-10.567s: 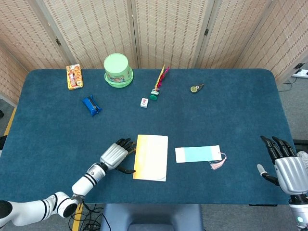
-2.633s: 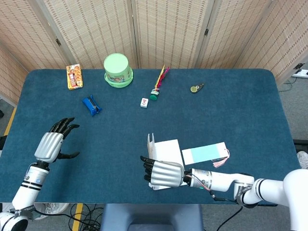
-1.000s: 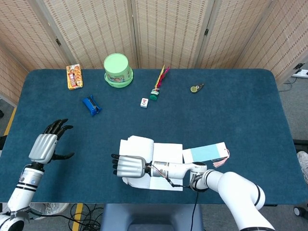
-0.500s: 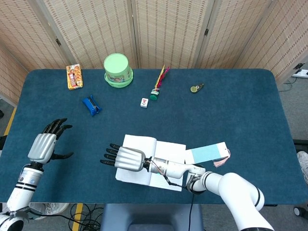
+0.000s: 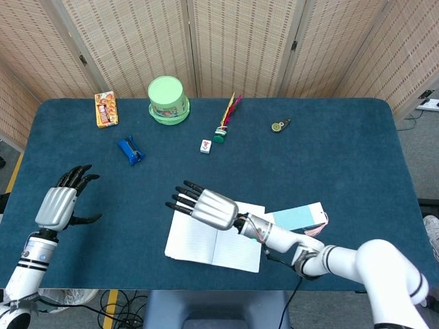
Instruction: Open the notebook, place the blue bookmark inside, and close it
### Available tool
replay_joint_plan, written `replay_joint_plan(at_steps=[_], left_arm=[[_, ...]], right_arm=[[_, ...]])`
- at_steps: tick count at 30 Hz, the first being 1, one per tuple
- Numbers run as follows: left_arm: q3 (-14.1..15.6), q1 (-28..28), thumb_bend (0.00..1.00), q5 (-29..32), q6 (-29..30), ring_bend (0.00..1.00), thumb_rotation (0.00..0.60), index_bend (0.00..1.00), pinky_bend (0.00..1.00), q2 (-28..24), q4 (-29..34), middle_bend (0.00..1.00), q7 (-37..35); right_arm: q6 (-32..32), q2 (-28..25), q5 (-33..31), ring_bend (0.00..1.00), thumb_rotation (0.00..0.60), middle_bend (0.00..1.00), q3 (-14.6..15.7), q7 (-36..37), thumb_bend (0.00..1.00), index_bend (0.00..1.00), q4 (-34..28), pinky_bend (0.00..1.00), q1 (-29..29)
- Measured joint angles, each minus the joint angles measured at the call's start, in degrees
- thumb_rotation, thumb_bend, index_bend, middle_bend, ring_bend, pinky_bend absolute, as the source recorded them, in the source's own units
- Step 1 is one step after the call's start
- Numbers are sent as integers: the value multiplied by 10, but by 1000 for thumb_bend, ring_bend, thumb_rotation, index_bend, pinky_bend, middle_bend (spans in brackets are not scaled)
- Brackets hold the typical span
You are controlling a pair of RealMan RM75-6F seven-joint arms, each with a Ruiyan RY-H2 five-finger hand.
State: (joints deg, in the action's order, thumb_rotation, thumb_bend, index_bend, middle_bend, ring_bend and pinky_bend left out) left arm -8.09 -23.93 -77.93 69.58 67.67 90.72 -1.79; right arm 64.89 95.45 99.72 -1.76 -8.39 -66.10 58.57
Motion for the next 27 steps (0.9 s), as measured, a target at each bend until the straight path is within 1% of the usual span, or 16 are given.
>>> replay_joint_plan(at_steps=[2, 6, 9, 12, 15, 19, 23, 27], left_arm=[[-1, 0, 132, 0, 1, 62, 600, 218, 152, 0, 0, 87, 0], [0, 1, 132, -4, 6, 62, 600, 218, 152, 2, 1, 87, -2], [1, 2, 133, -10, 10, 62, 600, 218, 152, 3, 1, 87, -2], [2, 3, 132, -16, 14, 63, 600, 218, 152, 4, 2, 87, -4], [3, 4, 133, -21, 18, 62, 600, 218, 152, 4, 6, 87, -5], [5, 5, 133, -26, 22, 62, 600, 218, 152, 2, 9, 87, -6], [6, 6, 133, -27, 20, 62, 600, 218, 152, 2, 11, 87, -6], [9, 6, 132, -28, 18, 63, 600, 218, 152, 3, 13, 87, -4]], right_arm=[[2, -34, -17, 137, 600, 230, 5, -19, 55, 36, -41, 158, -24], [10, -111, -68, 139, 600, 235, 18, -54, 70, 80, -131, 158, -88], [19, -156, -101, 139, 600, 235, 29, -74, 72, 98, -177, 158, -133], [23, -186, -131, 139, 600, 234, 42, -84, 72, 113, -210, 158, -169], [19, -203, -155, 135, 600, 212, 51, -92, 72, 122, -231, 158, -192], [10, -209, -183, 76, 600, 157, 56, -94, 72, 138, -239, 147, -212], [-14, -206, -207, 30, 600, 123, 57, -71, 72, 159, -236, 108, -225], [-40, -194, -216, 19, 600, 119, 59, -51, 72, 205, -215, 100, -233]])
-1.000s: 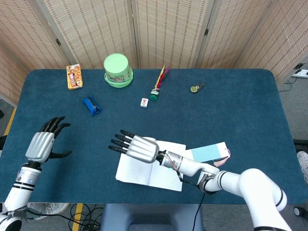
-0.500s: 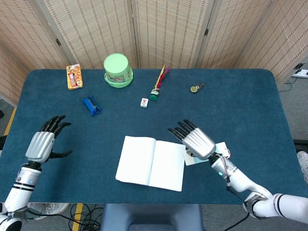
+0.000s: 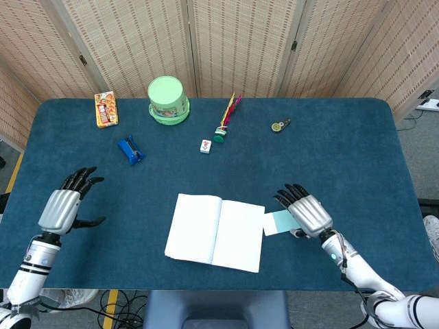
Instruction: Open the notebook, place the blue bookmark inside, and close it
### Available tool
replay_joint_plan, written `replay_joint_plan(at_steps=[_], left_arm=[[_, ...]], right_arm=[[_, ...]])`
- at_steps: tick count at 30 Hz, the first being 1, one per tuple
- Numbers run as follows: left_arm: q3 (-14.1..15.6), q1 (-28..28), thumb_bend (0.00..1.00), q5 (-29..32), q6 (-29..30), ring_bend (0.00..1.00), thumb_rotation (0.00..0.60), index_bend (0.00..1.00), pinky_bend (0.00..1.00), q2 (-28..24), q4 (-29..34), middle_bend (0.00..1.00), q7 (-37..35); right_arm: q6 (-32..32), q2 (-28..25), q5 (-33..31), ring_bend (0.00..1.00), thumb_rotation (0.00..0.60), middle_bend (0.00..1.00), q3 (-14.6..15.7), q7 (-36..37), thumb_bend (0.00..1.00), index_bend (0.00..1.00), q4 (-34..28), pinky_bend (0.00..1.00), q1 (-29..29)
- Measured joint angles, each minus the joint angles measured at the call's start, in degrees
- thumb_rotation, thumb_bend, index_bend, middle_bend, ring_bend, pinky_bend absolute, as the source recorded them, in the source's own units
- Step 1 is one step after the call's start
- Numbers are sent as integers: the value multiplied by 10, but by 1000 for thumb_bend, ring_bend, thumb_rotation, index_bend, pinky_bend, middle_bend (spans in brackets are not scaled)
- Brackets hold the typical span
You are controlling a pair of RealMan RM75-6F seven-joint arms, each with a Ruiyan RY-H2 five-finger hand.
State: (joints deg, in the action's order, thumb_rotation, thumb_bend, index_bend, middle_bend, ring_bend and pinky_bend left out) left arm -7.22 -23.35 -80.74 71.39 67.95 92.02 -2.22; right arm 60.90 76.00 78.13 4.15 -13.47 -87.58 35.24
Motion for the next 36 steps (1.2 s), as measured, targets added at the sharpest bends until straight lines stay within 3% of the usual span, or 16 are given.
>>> replay_joint_plan(at_steps=[18, 36], left_arm=[[-6, 7, 132, 5, 15, 62, 600, 218, 152, -3, 5, 87, 6], [-5, 12, 132, 15, 12, 59, 600, 218, 151, -5, 2, 85, 6]], right_arm=[[-62, 48, 5, 1, 600, 119, 0, 21, 88, 249, 96, 82, -17], [-127, 51, -17, 0, 600, 119, -30, 12, 120, 249, 109, 69, 7]])
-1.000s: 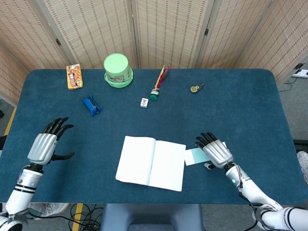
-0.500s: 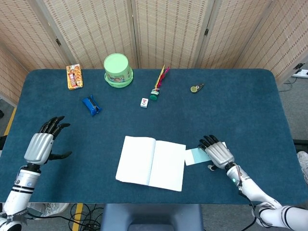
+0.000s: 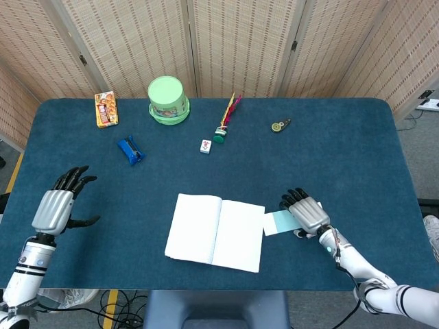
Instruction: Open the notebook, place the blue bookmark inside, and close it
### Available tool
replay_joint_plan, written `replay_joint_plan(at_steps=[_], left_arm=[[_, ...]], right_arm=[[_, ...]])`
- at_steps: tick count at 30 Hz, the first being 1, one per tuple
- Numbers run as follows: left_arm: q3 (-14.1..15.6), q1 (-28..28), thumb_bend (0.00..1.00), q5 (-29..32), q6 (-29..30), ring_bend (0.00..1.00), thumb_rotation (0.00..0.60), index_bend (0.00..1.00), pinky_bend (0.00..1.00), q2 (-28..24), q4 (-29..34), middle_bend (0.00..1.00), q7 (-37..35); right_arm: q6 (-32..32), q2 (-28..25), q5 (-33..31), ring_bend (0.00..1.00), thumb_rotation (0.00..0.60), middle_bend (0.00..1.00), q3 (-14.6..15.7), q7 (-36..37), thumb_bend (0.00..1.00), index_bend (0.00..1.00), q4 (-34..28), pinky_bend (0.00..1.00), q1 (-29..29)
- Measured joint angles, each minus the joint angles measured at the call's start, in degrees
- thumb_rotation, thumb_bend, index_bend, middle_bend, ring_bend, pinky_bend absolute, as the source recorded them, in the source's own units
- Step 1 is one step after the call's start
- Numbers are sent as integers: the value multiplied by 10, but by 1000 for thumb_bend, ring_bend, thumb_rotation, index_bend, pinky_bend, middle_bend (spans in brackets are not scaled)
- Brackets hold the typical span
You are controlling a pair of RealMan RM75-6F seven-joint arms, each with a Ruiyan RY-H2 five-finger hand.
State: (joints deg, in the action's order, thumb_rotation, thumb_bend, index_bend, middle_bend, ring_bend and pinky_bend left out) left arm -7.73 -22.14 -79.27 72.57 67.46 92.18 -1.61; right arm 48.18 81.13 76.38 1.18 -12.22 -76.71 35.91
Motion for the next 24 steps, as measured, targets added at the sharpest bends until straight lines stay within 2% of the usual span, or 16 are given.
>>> replay_joint_plan(at_steps=[15, 24], left_arm=[[2, 4, 132, 1, -1, 57, 600, 218, 151, 2, -6, 83, -8], [3, 5, 132, 1, -2, 56, 600, 218, 152, 3, -10, 81, -11]], right_arm=[[-21, 3, -13, 0, 600, 119, -3, -23, 122, 265, -2, 69, 6], [-25, 4, -18, 0, 600, 119, -4, -35, 145, 307, -5, 69, 6]])
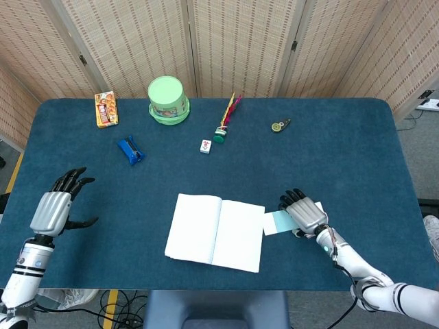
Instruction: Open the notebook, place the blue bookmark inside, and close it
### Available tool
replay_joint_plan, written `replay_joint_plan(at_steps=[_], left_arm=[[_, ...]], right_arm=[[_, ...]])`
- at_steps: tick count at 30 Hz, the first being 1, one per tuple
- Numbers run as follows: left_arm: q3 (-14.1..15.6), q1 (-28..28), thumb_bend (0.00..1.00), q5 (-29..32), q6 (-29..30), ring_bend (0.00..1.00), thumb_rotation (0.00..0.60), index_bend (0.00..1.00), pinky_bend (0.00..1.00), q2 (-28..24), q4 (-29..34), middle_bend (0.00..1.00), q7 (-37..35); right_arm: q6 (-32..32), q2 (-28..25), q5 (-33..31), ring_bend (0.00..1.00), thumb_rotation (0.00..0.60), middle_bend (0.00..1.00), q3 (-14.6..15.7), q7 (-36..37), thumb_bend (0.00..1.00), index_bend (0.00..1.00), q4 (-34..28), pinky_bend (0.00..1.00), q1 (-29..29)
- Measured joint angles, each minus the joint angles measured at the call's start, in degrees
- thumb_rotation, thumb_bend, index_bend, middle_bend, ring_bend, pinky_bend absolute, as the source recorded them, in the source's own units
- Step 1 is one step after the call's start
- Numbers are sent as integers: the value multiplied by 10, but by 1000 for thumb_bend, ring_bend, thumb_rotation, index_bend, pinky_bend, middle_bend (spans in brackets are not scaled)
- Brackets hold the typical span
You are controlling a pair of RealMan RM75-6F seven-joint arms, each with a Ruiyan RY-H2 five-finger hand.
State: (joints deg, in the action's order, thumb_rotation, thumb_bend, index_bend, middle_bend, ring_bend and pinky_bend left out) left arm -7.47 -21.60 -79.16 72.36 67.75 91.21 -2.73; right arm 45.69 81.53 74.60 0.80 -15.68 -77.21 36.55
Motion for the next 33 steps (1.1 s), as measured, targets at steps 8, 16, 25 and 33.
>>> replay_joint_plan(at_steps=[8, 16, 25, 33], left_arm=[[0, 0, 133, -1, 0, 56, 600, 218, 152, 2, -2, 81, -1], [0, 1, 132, -2, -1, 56, 600, 218, 151, 3, -3, 81, -2], [0, 1, 133, 0, -3, 56, 600, 218, 151, 2, -4, 81, -3], [-2, 1, 133, 0, -1, 56, 600, 217, 151, -1, 0, 80, 0]], right_arm=[[3, 0, -1, 0, 600, 128, 1, -5, 205, 338, -1, 69, -3], [8, -1, 2, 0, 600, 140, 0, -7, 224, 355, -4, 69, -5], [16, -9, 10, 0, 600, 141, -3, 1, 230, 357, -9, 69, -6], [38, -41, 59, 0, 600, 143, -4, 15, 231, 360, -38, 69, -2]])
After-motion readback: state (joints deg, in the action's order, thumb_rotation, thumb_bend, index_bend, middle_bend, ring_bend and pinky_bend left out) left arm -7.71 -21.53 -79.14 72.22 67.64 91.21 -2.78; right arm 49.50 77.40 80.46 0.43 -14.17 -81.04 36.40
